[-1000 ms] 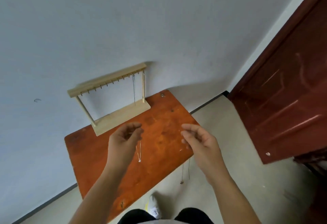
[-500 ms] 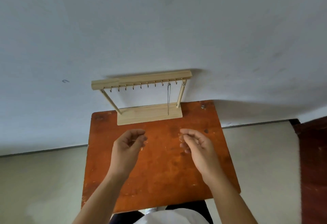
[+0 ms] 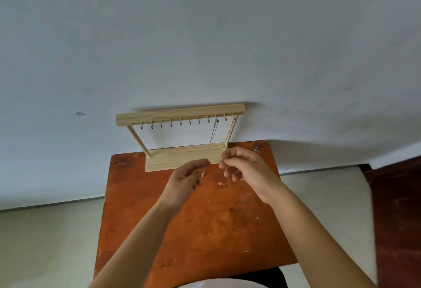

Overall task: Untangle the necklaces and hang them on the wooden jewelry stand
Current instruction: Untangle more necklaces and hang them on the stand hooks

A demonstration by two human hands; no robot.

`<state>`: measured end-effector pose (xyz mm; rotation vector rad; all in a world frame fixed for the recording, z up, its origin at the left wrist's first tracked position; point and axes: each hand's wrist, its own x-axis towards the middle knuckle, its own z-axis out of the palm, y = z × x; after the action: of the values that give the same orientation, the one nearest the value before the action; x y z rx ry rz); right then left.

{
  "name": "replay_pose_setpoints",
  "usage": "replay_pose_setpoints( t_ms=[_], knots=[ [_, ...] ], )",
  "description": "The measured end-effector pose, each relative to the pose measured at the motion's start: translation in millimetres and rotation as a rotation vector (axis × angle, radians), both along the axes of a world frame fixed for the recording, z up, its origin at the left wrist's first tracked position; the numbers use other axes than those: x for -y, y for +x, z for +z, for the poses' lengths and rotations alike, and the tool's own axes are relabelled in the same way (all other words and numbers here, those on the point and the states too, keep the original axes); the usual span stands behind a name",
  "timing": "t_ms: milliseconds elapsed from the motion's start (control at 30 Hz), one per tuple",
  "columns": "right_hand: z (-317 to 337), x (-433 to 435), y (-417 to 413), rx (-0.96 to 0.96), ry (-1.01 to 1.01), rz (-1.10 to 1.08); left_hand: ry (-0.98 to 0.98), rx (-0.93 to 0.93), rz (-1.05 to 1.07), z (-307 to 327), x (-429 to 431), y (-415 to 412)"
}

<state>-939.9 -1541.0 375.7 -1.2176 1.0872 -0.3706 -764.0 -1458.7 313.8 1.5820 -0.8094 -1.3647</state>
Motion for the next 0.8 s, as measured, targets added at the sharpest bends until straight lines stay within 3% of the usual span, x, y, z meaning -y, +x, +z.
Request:
replay_pose_setpoints(
  t_ms=[233, 367, 467, 667, 800],
  knots=[
    [18.8, -1.8, 0.2, 0.144, 0.034, -0.022, -0.094, -0.069, -0.331, 21.7, 17.8, -13.2],
    [23.5, -0.3, -9.6, 0.152, 0.046, -0.111, -0.1, -0.103, -0.218, 23.1, 17.3, -18.0],
    [22.6, 2.6, -18.2, 0.029, 0.011, -0.153, -0.086, -0.072, -0.106, 21.1, 13.8, -11.6],
    [18.4, -1.5, -20.4, -0.298, -0.17, 0.119, -0.083, 0.03, -0.065, 24.5, 11.6, 8.8],
    [19.7, -0.8, -11.0, -0.304, -0.227, 0.134, -0.088, 0.054, 0.043, 25.2, 18.0, 25.8]
  ],
)
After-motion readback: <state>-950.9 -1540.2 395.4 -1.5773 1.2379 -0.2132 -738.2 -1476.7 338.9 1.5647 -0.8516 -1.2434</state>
